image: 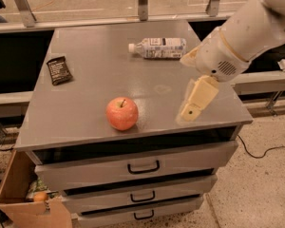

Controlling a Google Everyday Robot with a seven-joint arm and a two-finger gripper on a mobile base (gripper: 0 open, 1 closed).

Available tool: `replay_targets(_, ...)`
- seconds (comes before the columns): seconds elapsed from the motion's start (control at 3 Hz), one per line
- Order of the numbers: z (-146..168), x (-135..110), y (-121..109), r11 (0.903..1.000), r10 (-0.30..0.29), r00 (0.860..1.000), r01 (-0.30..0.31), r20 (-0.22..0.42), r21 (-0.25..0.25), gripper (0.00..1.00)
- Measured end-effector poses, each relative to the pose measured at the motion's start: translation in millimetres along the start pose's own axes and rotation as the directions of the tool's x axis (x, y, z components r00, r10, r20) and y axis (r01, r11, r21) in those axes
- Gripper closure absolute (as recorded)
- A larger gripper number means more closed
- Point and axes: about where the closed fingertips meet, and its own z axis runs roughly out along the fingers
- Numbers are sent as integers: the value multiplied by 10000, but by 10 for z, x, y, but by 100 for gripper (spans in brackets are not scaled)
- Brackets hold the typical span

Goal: Pick apple

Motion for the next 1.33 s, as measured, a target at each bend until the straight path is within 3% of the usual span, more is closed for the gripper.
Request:
replay_targets(0.33, 351, -188, 53, 9978, 90, 9940, -18, 1088, -665, 0)
replay_targets(0.67, 618, -392, 179, 9925, 145, 9755, 126, 2196, -1217, 0)
replay_targets(1.33, 990, -707, 356, 9867, -17, 9329, 601, 3601, -1511, 0)
